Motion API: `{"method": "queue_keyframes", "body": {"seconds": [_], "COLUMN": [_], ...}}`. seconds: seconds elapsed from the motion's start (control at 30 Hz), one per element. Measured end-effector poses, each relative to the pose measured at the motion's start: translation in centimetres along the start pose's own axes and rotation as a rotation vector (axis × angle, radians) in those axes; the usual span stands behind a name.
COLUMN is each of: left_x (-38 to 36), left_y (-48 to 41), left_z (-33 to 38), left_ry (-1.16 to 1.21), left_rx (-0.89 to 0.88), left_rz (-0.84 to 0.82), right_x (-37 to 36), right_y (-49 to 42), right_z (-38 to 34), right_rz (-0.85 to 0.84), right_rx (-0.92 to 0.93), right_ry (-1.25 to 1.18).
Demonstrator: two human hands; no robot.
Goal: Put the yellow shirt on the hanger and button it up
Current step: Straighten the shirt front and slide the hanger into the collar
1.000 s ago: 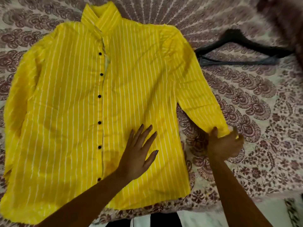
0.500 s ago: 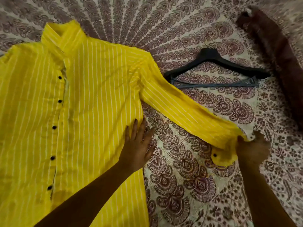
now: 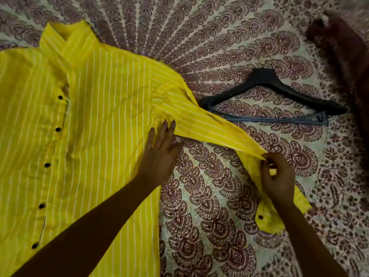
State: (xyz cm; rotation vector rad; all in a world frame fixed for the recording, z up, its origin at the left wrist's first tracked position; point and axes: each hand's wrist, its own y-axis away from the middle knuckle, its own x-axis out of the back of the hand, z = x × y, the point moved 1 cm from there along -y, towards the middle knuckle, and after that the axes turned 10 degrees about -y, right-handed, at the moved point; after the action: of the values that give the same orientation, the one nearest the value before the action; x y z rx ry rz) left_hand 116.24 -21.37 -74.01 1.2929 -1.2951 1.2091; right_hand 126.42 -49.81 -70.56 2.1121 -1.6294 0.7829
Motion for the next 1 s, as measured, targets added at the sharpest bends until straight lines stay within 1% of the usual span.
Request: {"method": "queue_keyframes", "body": {"seconds": [0.03, 0.07, 0.1, 0.13, 0.17, 0.2, 0.27, 0.3, 0.33, 0.43, 0.5, 0.57, 0.6, 0.67, 0.73, 0.77, 0.8, 0.83, 0.87, 0.9, 0.93, 0.97, 1.0], "left_x": [0.1, 0.0, -0.1, -0.2, -0.2, -0.1, 0.2, 0.3, 0.4, 0.4, 0.5, 0.4, 0.1, -0.5, -0.7, -0.4, -0.2, 0.2, 0.6, 0.9, 1.6, 2.6, 4.0], "left_y": [-0.8, -1.6, -2.3, -3.1, -3.6, -3.9, -4.2, -4.3, -4.4, -5.5, -7.2, -9.0, -9.7, -10.7, -11.5, -11.9, -12.4, -12.7, -12.9, -12.8, -12.7, -12.4, -12.1], "left_z": [-0.1, -0.1, -0.1, 0.0, 0.0, 0.0, -0.2, -0.3, -0.5, -0.7, -0.2, 0.8, 1.4, 2.4, 3.2, 3.6, 4.0, 4.3, 4.6, 4.7, 4.5, 4.0, 3.4], "left_ry": [-0.022, -0.049, -0.079, -0.099, -0.089, -0.050, 0.064, 0.103, 0.124, 0.117, 0.122, 0.120, 0.104, 0.085, 0.144, 0.186, 0.244, 0.314, 0.420, 0.569, 0.782, 1.061, 1.371], "left_rx": [-0.007, -0.016, -0.027, -0.041, -0.052, -0.063, -0.080, -0.087, -0.083, -0.039, -0.036, -0.055, -0.066, -0.086, -0.146, -0.170, -0.185, -0.183, -0.153, -0.075, 0.052, 0.220, 0.421], "left_rz": [0.013, 0.017, 0.023, 0.040, 0.080, 0.158, 0.303, 0.324, 0.313, 0.234, 0.187, 0.103, 0.038, -0.115, -0.197, -0.213, -0.237, -0.222, -0.186, -0.118, -0.042, -0.004, -0.015], "right_x": [0.7, 1.1, 1.3, 1.3, 1.3, 1.3, 1.6, 1.5, 1.2, -0.2, -0.6, -0.4, -0.1, 0.8, 1.6, 1.8, 1.9, 1.9, 1.6, 1.1, 0.5, -0.4, -1.5], "right_y": [-0.3, -0.6, -0.9, -1.4, -2.1, -3.1, -5.9, -7.5, -9.2, -13.2, -14.9, -16.0, -16.5, -17.6, -18.6, -18.9, -18.9, -18.7, -18.3, -17.7, -16.9, -15.9, -14.6], "right_z": [-0.1, -0.2, -0.3, -0.2, -0.2, -0.2, 0.1, 0.5, 0.9, 2.5, 2.7, 2.1, 1.9, 1.1, -0.3, -1.2, -2.3, -3.5, -4.7, -5.9, -7.1, -8.2, -9.3], "right_rz": [-0.169, -0.375, -0.546, -0.638, -0.630, -0.533, -0.229, -0.139, -0.124, -0.299, -0.330, -0.333, -0.296, -0.156, -0.042, -0.015, 0.001, 0.015, 0.031, 0.033, 0.021, -0.004, -0.031], "right_rx": [0.005, -0.018, -0.062, -0.088, -0.096, -0.084, 0.036, 0.089, 0.097, 0.089, 0.060, 0.082, 0.120, 0.166, 0.130, 0.086, 0.056, 0.050, 0.067, 0.093, 0.124, 0.156, 0.204], "right_ry": [-0.040, -0.074, -0.083, -0.056, -0.022, 0.012, 0.153, 0.238, 0.318, 0.588, 0.651, 0.682, 0.703, 0.741, 0.705, 0.651, 0.600, 0.568, 0.548, 0.544, 0.550, 0.564, 0.579]}}
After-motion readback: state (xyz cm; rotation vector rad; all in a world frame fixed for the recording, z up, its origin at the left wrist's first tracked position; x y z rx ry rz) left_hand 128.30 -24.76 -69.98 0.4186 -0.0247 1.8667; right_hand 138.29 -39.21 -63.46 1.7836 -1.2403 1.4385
